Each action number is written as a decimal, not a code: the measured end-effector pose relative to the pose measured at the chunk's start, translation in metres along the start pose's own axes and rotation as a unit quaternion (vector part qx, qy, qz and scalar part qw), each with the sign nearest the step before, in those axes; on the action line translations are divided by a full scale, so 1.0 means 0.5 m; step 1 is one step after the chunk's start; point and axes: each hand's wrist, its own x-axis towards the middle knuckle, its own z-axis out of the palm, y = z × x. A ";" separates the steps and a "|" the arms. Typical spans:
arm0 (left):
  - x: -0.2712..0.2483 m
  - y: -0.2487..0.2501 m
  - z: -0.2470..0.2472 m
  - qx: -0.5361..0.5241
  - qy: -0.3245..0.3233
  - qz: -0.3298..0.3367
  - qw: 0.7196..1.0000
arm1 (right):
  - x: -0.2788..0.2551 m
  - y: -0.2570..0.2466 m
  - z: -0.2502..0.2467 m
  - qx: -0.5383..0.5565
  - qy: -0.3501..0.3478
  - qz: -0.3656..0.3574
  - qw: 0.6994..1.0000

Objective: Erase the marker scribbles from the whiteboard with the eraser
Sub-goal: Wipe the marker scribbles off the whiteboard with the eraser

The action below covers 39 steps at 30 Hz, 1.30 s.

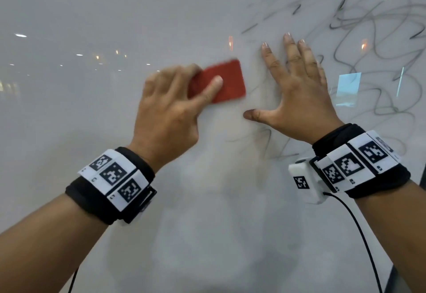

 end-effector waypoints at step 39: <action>-0.073 0.028 0.008 -0.011 -0.027 0.015 0.999 | -0.027 0.053 -0.006 -0.027 -0.051 -0.031 0.998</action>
